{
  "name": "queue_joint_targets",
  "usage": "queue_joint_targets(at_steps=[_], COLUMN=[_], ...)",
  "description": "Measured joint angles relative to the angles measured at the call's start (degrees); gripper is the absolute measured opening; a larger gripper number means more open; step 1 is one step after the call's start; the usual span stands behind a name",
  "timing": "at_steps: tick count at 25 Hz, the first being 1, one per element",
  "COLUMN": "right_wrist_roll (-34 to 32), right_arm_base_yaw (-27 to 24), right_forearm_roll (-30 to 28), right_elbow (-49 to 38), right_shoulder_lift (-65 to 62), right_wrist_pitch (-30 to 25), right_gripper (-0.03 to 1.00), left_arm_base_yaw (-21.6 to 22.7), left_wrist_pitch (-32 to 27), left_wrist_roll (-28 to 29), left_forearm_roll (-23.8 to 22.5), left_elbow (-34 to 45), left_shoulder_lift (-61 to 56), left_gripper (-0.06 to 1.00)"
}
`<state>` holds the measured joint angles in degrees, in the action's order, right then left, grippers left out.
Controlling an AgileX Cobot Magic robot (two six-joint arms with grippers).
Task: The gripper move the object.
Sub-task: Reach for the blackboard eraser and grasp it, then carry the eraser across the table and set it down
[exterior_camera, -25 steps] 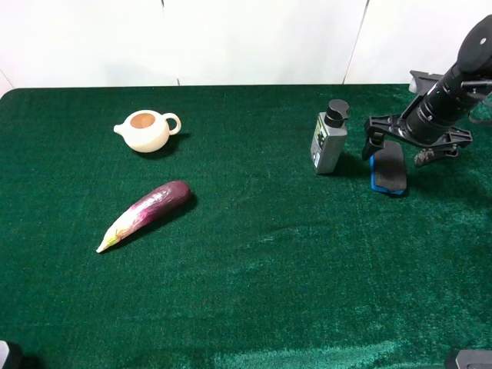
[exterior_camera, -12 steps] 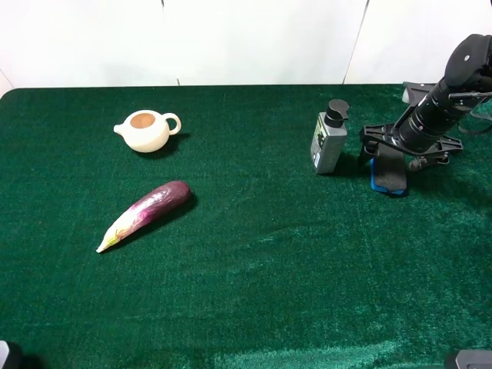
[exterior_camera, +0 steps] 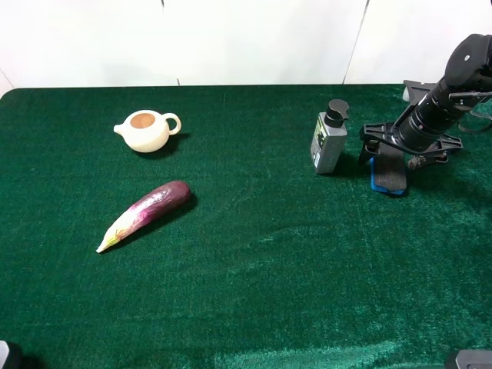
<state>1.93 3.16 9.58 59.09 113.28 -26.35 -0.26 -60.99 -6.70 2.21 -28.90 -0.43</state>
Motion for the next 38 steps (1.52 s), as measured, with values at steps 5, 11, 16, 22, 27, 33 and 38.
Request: queue_joint_targets(at_steps=[5, 11, 16, 22, 27, 33, 38], right_wrist_roll=[-0.1, -0.2, -0.2, -0.2, -0.4, -0.9, -1.9], right_arm_base_yaw=[0.0, 0.0, 0.0, 0.0, 0.0, 0.0, 0.0], right_forearm_roll=[-0.2, -0.9, -2.1, -2.0, -2.0, -1.8, -2.3], right_elbow=[0.0, 0.6, 0.6, 0.7, 0.7, 2.2, 3.8], right_shoulder_lift=[0.6, 2.1, 2.3, 2.3, 2.3, 2.3, 0.5], right_wrist_pitch=[0.5, 0.3, 0.5, 0.4, 0.3, -3.0, -8.2], right_gripper=[0.66, 0.63, 0.42, 0.42, 0.42, 0.42, 0.42], left_arm_base_yaw=[0.0, 0.0, 0.0, 0.0, 0.0, 0.0, 0.0], left_wrist_pitch=[0.0, 0.0, 0.0, 0.0, 0.0, 0.0, 0.0], left_wrist_roll=[0.0, 0.0, 0.0, 0.0, 0.0, 0.0, 0.0], left_forearm_roll=[0.0, 0.0, 0.0, 0.0, 0.0, 0.0, 0.0], left_elbow=[0.0, 0.0, 0.0, 0.0, 0.0, 0.0, 0.0], left_shoulder_lift=[0.0, 0.0, 0.0, 0.0, 0.0, 0.0, 0.0], left_gripper=[0.97, 0.97, 0.97, 0.97, 0.97, 0.97, 0.97])
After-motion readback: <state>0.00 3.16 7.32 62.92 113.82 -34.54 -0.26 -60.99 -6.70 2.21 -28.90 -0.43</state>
